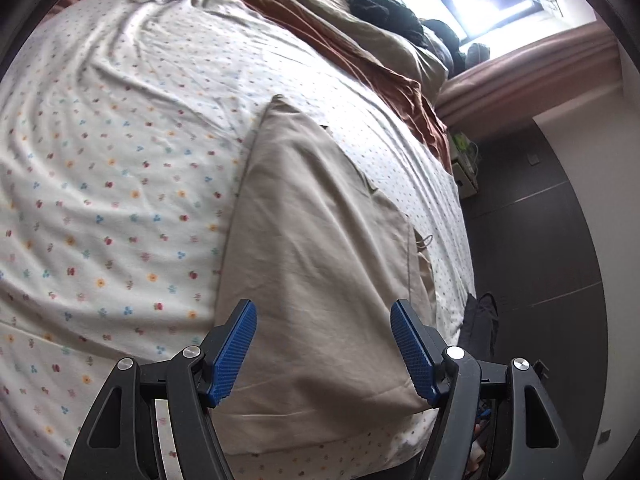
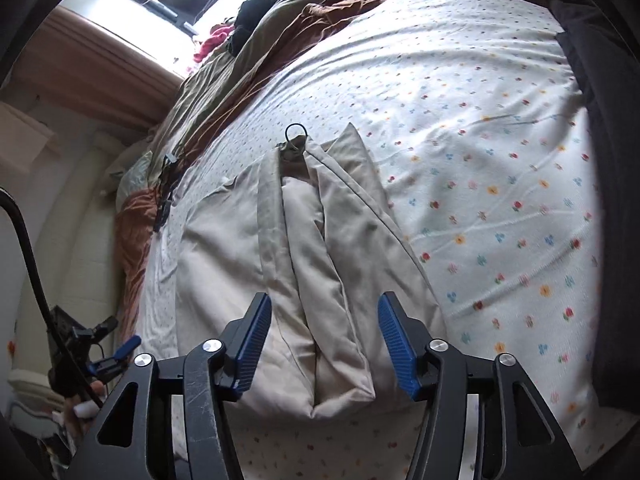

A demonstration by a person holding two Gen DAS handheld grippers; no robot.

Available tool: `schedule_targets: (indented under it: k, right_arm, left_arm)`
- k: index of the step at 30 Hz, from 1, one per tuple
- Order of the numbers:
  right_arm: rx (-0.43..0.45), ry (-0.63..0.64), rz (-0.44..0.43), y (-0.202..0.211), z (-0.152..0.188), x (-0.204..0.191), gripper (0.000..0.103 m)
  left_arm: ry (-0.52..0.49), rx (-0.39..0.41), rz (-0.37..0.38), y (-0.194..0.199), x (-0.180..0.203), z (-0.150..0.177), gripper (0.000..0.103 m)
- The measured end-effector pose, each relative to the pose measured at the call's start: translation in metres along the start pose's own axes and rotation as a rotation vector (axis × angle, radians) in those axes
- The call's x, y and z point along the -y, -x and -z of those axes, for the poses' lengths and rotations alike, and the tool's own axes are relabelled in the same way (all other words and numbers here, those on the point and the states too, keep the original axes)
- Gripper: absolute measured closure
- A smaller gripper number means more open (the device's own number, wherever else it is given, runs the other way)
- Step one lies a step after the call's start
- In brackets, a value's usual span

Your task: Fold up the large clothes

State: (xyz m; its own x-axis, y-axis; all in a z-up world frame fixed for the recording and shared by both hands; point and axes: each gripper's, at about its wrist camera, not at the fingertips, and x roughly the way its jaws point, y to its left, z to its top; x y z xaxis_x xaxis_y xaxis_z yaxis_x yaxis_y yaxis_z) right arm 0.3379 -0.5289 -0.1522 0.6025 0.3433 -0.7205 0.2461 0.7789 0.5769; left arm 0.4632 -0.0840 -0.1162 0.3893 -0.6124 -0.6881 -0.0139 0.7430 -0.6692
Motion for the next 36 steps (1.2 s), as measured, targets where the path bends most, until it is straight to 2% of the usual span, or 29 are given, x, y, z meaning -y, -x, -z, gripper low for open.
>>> schedule_targets:
  k: [3,8,12,15,18,19,21,22,23,29,31,36]
  right_arm:
    - [-0.071,0.031,-0.019,-0.028,-0.017,-0.009,0.043]
    - [-0.174,0.073,0.016,-0.075,-0.040,-0.024,0.043]
    - [-0.224,0.091,0.035,-0.103,-0.052,-0.035,0.043]
    - [-0.252,0.144,0.015,-0.119,-0.059,-0.049,0.043]
    - [-0.287,0.164,0.039,-0.136,-0.061,-0.056,0.043]
    - [-0.287,0.177,0.059,-0.141,-0.061,-0.058,0.044]
    - [-0.262,0.224,0.099,-0.143,-0.060,-0.064,0.067]
    - [-0.254,0.246,0.104,-0.141,-0.059,-0.067,0.083]
    - [-0.240,0.265,0.100,-0.137,-0.059,-0.071,0.092]
    - [-0.079,0.396,0.063,-0.072,-0.067,-0.098,0.098]
    - [-0.059,0.406,0.057,-0.060,-0.072,-0.099,0.098]
    - [-0.042,0.396,0.110,-0.055,-0.076,-0.084,0.099]
  left_arm:
    - [0.028,-0.002,-0.028,-0.004,-0.022,0.003,0.033]
    - [0.090,-0.027,-0.032,-0.017,-0.053,0.007,0.033]
    - [0.124,-0.038,-0.034,-0.024,-0.069,0.011,0.033]
    - [0.138,-0.044,-0.050,-0.030,-0.078,0.014,0.033]
    - [0.130,-0.063,-0.103,-0.038,-0.082,0.017,0.033]
    - [0.123,-0.072,-0.112,-0.041,-0.081,0.019,0.033]
    - [0.111,-0.088,-0.104,-0.046,-0.079,0.022,0.033]
    - [0.106,-0.096,-0.099,-0.048,-0.077,0.024,0.033]
    - [0.102,-0.104,-0.097,-0.050,-0.076,0.025,0.033]
    - [0.078,-0.118,-0.072,-0.051,-0.065,0.029,0.033]
    - [0.075,-0.119,-0.068,-0.050,-0.062,0.029,0.033]
    - [0.068,-0.134,-0.056,-0.053,-0.056,0.031,0.033]
